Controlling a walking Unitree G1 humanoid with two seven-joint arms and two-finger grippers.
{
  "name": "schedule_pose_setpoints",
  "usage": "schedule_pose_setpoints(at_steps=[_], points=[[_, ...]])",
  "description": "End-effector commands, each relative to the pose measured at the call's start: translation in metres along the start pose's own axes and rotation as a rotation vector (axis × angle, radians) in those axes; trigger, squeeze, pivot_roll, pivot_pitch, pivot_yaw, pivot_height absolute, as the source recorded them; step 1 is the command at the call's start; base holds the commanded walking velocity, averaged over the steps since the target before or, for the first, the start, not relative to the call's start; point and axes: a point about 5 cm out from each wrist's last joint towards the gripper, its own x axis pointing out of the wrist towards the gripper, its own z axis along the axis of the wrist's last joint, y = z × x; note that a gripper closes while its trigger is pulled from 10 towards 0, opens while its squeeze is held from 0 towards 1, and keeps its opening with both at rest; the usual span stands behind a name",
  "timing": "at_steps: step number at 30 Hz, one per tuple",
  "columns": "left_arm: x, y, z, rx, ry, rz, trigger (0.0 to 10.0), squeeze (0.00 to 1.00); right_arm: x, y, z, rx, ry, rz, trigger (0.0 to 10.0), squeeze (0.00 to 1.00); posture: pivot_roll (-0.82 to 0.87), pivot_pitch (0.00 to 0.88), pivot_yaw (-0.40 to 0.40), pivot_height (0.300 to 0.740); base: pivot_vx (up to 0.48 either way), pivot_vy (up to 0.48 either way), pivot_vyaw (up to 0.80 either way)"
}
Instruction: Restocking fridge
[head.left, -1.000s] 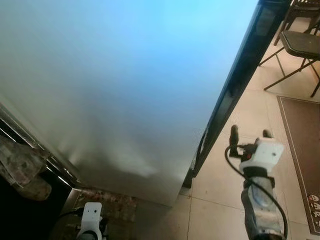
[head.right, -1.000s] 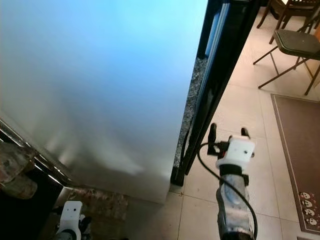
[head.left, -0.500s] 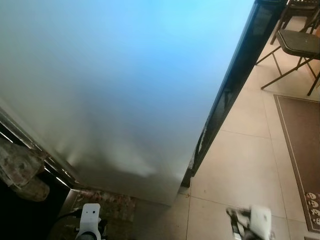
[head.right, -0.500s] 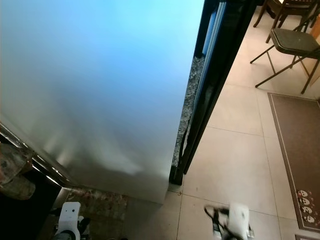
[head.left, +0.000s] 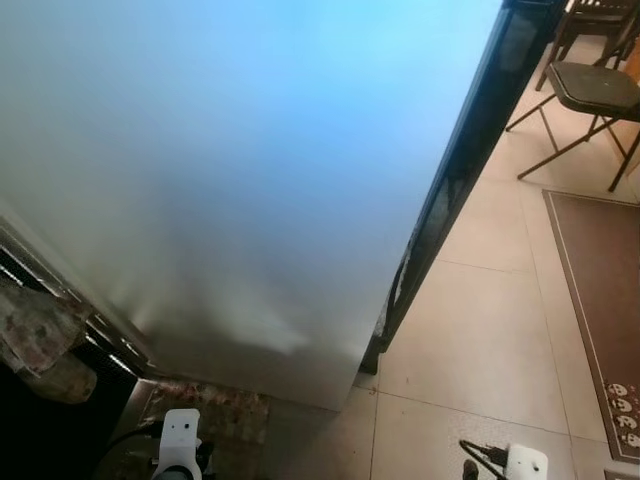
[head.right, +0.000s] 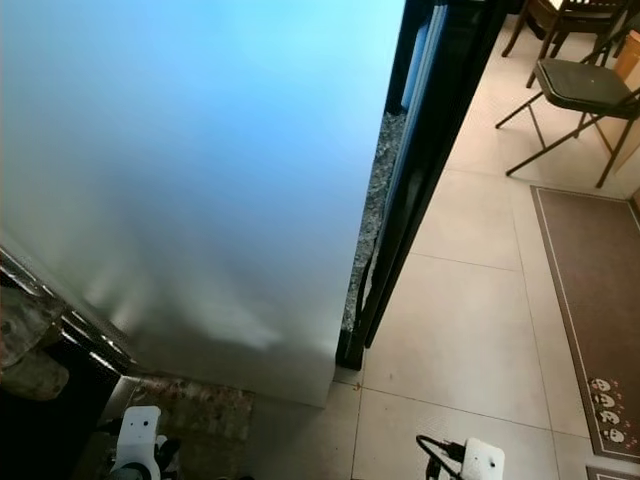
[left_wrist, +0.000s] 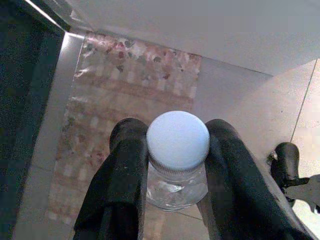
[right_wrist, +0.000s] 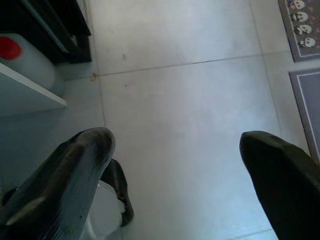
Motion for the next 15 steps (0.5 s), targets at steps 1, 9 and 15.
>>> schedule_pose_setpoints(at_steps=[1, 9, 15], points=[[-0.0027, 0.0027, -0.0092, -0.003, 0.031, 0.005, 10.0, 0.00, -0.0014, 0.0017, -0.0071, 0.013, 0.028, -0.001, 10.0, 0.00, -0.06, 0.112, -0.016, 0.740, 0.000, 0.000, 0.00], [-0.0036, 0.0051, -0.0116, 0.008, 0.037, 0.002, 10.0, 0.00, -0.0007, 0.0059, -0.0063, 0.040, 0.030, 0.011, 10.0, 0.00, -0.06, 0.100, -0.013, 0.740, 0.000, 0.000, 0.00], [-0.0033, 0.0076, -0.0106, 0.019, 0.040, -0.001, 10.0, 0.00, -0.0004, 0.0075, -0.0062, 0.045, 0.028, 0.022, 10.0, 0.00, -0.06, 0.091, -0.007, 0.740, 0.000, 0.000, -0.35]])
